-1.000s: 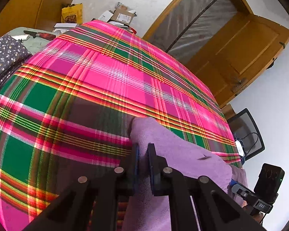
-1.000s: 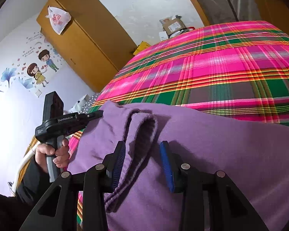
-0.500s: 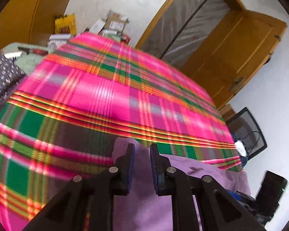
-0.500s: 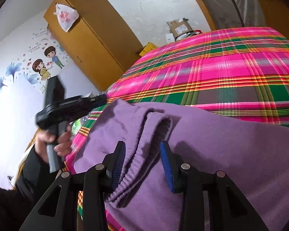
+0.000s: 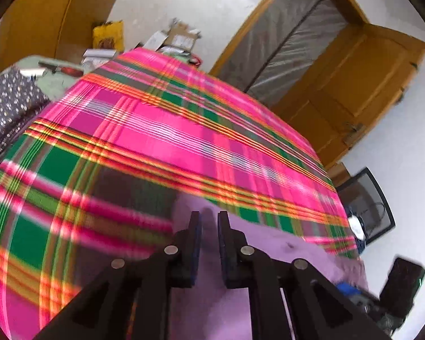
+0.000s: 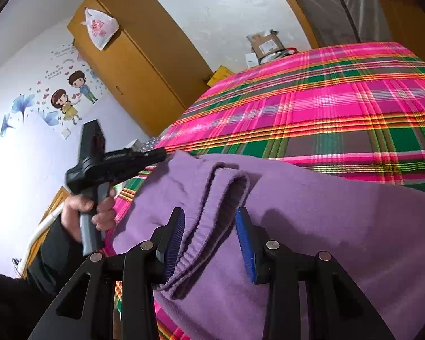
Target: Fold clothes
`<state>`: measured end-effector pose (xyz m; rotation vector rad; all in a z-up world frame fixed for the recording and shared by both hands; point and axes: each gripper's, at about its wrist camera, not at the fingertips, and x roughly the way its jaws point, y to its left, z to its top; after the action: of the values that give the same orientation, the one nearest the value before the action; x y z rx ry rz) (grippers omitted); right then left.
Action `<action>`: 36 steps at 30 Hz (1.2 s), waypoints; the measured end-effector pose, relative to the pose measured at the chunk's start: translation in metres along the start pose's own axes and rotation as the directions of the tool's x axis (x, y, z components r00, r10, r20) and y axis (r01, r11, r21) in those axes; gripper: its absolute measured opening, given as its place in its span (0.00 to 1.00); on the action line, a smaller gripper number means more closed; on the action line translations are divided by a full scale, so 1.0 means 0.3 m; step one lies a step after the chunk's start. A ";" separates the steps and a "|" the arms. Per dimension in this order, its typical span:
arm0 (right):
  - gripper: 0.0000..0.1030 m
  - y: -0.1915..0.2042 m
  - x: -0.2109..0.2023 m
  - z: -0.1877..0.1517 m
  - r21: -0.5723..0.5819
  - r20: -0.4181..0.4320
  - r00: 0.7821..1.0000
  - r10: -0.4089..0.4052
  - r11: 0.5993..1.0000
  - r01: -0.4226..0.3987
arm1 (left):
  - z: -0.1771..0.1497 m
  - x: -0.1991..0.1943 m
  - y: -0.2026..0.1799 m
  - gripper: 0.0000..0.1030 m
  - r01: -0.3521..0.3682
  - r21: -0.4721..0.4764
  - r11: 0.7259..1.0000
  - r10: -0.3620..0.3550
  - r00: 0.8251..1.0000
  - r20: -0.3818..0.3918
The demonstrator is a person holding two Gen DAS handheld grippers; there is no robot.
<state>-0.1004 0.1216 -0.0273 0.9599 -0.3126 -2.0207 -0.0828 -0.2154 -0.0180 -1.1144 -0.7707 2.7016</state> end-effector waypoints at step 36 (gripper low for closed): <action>0.33 0.141 0.077 -0.132 -0.259 -0.145 0.989 -0.013 0.965 -0.025 | -0.418 -0.170 -0.134 0.13 -0.319 0.171 0.932 0.303 0.946 0.113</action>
<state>-0.0542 0.0829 -0.0433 0.9306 0.0305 -1.9159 0.0369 -0.1441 -0.0413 -1.1703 -0.3599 3.0209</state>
